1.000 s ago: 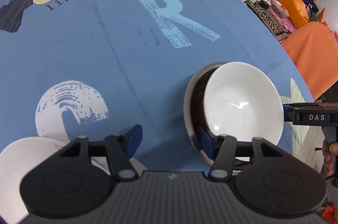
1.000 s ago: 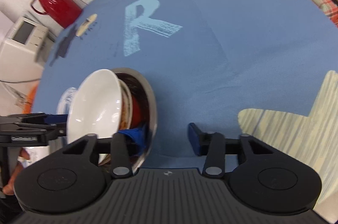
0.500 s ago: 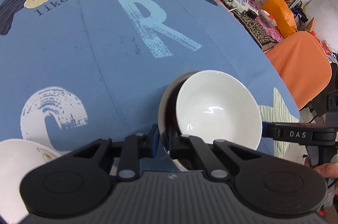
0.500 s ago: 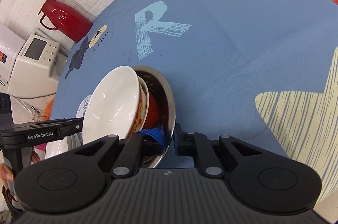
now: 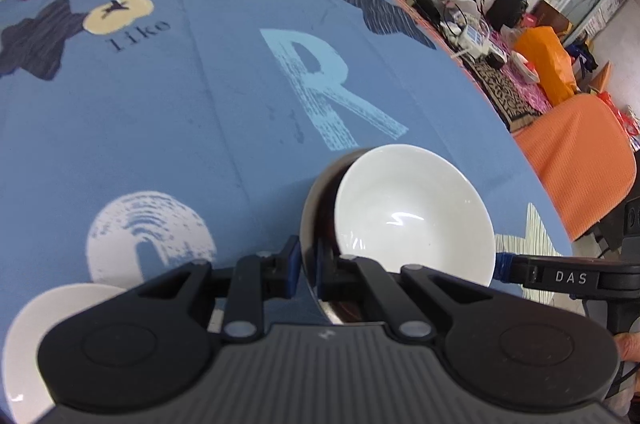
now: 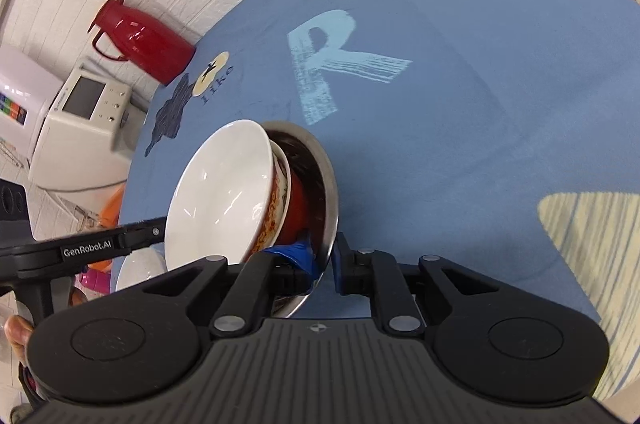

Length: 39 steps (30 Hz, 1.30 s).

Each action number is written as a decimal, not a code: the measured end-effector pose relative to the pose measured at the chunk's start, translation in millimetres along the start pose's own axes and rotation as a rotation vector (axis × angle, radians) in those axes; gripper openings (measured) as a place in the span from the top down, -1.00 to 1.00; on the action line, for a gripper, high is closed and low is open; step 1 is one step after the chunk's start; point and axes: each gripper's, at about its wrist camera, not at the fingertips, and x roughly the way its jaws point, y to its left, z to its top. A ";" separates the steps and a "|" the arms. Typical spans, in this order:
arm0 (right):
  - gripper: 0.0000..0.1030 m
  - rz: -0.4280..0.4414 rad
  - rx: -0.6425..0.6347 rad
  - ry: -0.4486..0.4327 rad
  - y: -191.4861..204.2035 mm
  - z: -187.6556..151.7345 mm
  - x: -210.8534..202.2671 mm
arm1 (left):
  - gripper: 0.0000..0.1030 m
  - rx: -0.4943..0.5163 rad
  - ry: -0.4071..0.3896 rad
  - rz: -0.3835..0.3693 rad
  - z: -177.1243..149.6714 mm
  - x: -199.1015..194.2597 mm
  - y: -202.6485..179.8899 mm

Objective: Organize plates and bowls
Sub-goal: 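Lift the nested bowl stack with both grippers and lower it onto the plate stack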

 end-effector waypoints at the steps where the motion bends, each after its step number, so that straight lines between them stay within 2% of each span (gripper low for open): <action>1: 1.00 0.009 -0.007 0.004 7.4 1.3 1.2 | 1.00 -0.001 -0.012 0.012 0.5 -8.3 3.2; 5: 1.00 0.062 -0.078 0.027 46.7 0.7 8.0 | 1.00 -0.026 -0.069 0.079 -5.9 -51.3 23.0; 9: 1.00 0.138 -0.168 0.067 94.1 -14.5 17.4 | 1.00 -0.083 -0.108 0.179 -28.0 -95.1 52.7; 13: 1.00 0.190 -0.187 0.152 122.8 -33.5 46.3 | 1.00 -0.163 -0.119 0.240 -56.4 -121.8 87.1; 19: 1.00 0.166 -0.251 0.259 146.2 -58.2 72.8 | 1.00 -0.255 -0.079 0.239 -95.8 -125.1 124.0; 30: 1.00 0.132 -0.273 0.265 142.3 -68.9 71.8 | 1.00 -0.210 -0.096 0.232 -114.8 -117.9 119.9; 36: 0.92 0.147 -0.310 0.270 142.1 -66.7 65.5 | 1.00 -0.259 -0.088 0.171 -117.8 -121.8 126.8; 38: 0.89 0.133 -0.323 0.254 142.8 -64.4 62.2 | 1.00 -0.253 -0.098 0.184 -117.9 -127.4 125.1; 39: 0.89 0.127 -0.333 0.249 143.1 -62.9 60.8 | 0.93 -0.247 -0.105 0.204 -117.8 -130.9 123.7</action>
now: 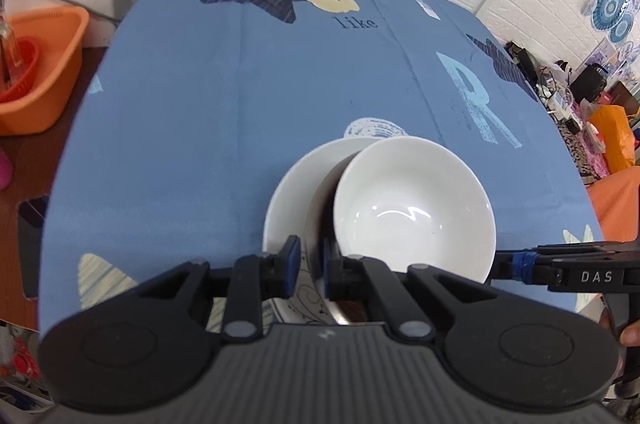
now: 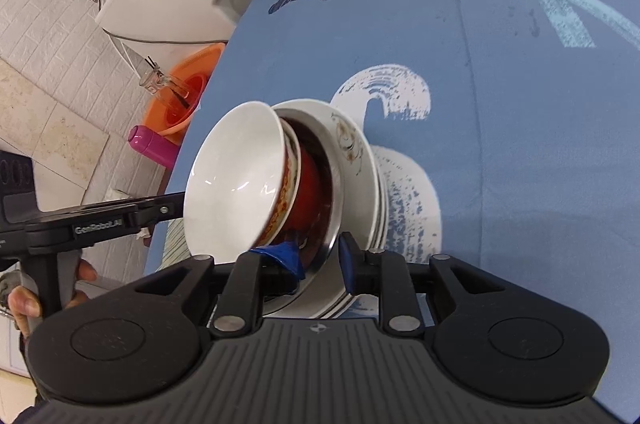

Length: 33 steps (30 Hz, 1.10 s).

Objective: Organize plates and bowls
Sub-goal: 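Lift the nested bowl stack with both grippers and lower it onto the plate stack, then open both grippers and pull them back from the stacked dishes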

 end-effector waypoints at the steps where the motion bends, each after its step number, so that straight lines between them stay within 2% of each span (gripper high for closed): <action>1: 0.88 -0.006 -0.002 -0.005 -0.5 0.5 -2.5 | 0.69 0.005 -0.011 0.022 0.1 -3.7 -0.8; 2: 0.87 -0.011 0.003 -0.014 -1.6 0.9 -5.4 | 0.54 0.014 -0.029 0.054 0.3 -8.3 -1.9; 3: 0.86 -0.015 0.006 -0.023 -2.6 1.3 -7.9 | 0.26 0.022 -0.051 0.076 0.8 -12.8 -2.1; 4: 0.86 -0.020 0.009 -0.036 -4.1 1.2 -11.2 | 0.14 0.025 -0.070 0.086 0.6 -16.9 -2.4; 5: 0.86 -0.029 0.009 -0.049 -4.6 1.2 -14.1 | 0.10 0.029 -0.089 0.096 1.1 -21.6 -2.8; 7: 0.84 -0.056 0.006 -0.062 -4.7 0.6 -17.7 | -0.22 0.032 -0.120 0.091 0.5 -29.8 -4.2; 9: 0.82 -0.071 0.024 -0.059 -5.6 -1.0 -19.9 | -0.22 0.030 -0.136 0.070 -2.1 -37.1 -8.3; 12: 0.82 -0.096 0.036 -0.082 -4.1 -6.3 -25.7 | -0.22 0.052 -0.171 0.089 -10.9 -47.3 -22.5; 18: 0.76 -0.133 0.008 -0.221 3.3 -31.2 -49.3 | -0.28 0.055 -0.279 0.106 -46.0 -69.2 -59.2; 23: 0.71 -0.105 0.016 -0.322 3.7 -64.8 -53.8 | -0.32 0.021 -0.391 0.143 -89.3 -75.4 -85.7; 25: 0.69 -0.105 0.073 -0.322 0.3 -74.3 -48.9 | -0.34 0.015 -0.412 0.183 -104.4 -73.8 -94.0; 28: 0.66 -0.036 0.140 -0.361 -6.7 -86.6 -43.9 | -0.34 0.012 -0.432 0.218 -124.2 -71.8 -101.4; 30: 0.66 -0.006 0.182 -0.402 -11.3 -94.4 -43.8 | -0.34 0.015 -0.440 0.226 -135.4 -71.1 -106.0; 33: 0.65 -0.011 0.207 -0.427 -15.6 -107.3 -45.2 | -0.34 0.035 -0.456 0.231 -152.7 -73.6 -113.0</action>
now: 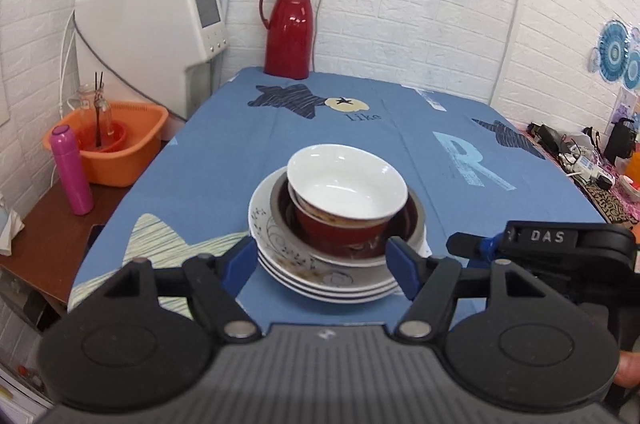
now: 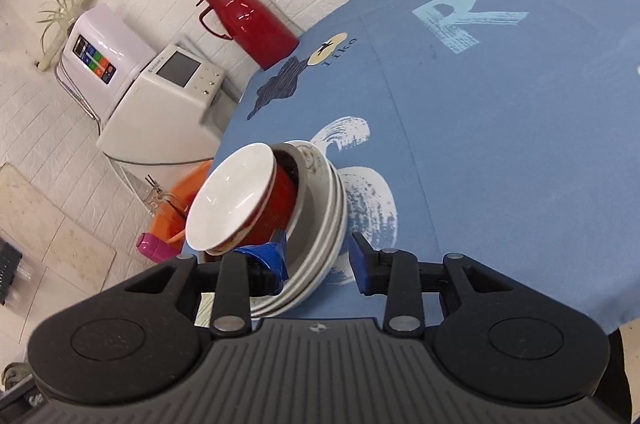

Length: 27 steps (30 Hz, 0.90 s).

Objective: Organize plates and bowls
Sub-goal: 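Open both grippers and pull them back from the stacked dishes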

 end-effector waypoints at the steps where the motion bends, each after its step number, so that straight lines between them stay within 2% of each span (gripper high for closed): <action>1: 0.64 -0.015 -0.004 0.003 -1.4 -3.9 -3.3 | -0.34 0.008 -0.009 0.006 -5.5 -4.8 -2.3; 8: 0.58 -0.097 -0.055 -0.070 -5.1 -23.3 -42.2 | -0.34 0.049 -0.008 -0.016 -35.4 -26.4 -12.8; 14: 0.56 -0.108 -0.069 -0.120 -7.8 -41.3 -68.0 | -0.34 0.046 0.000 -0.001 -54.9 -39.1 -13.1; 27: 0.55 -0.098 -0.105 -0.155 -9.5 -47.8 -76.8 | -0.34 0.134 0.000 -0.005 -70.2 -41.5 -36.9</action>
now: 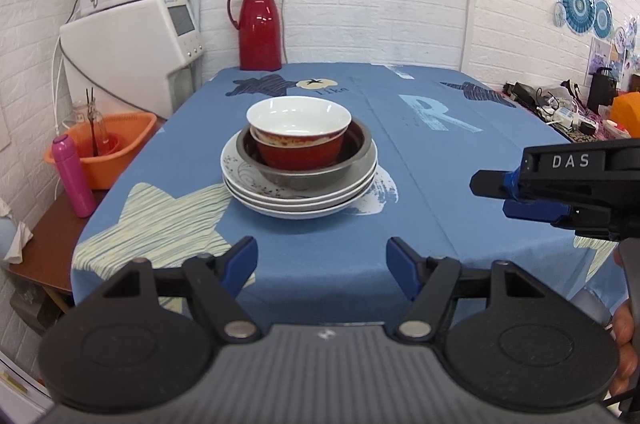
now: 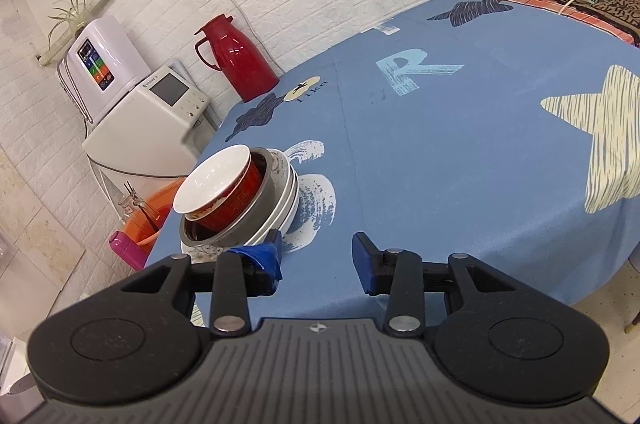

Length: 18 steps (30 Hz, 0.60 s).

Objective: Organize plates and bowls
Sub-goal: 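Open both grippers and pull them back from the stacked dishes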

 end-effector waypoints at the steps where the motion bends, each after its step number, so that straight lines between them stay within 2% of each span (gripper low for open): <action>1: 0.55 -0.001 0.000 0.003 -1.1 -0.6 0.7 | -0.34 0.000 0.000 0.000 -0.2 0.1 -0.2; 7: 0.53 -0.060 -0.030 0.031 -1.9 -4.2 6.3 | -0.34 0.004 0.000 0.012 -2.7 0.6 -0.1; 12: 0.51 -0.204 -0.161 0.045 9.4 -12.3 13.5 | -0.34 0.017 -0.003 0.024 -3.0 1.3 -1.2; 18: 0.49 -0.207 -0.177 0.045 11.1 -13.7 12.4 | -0.34 0.022 -0.002 0.024 -3.8 1.0 -1.6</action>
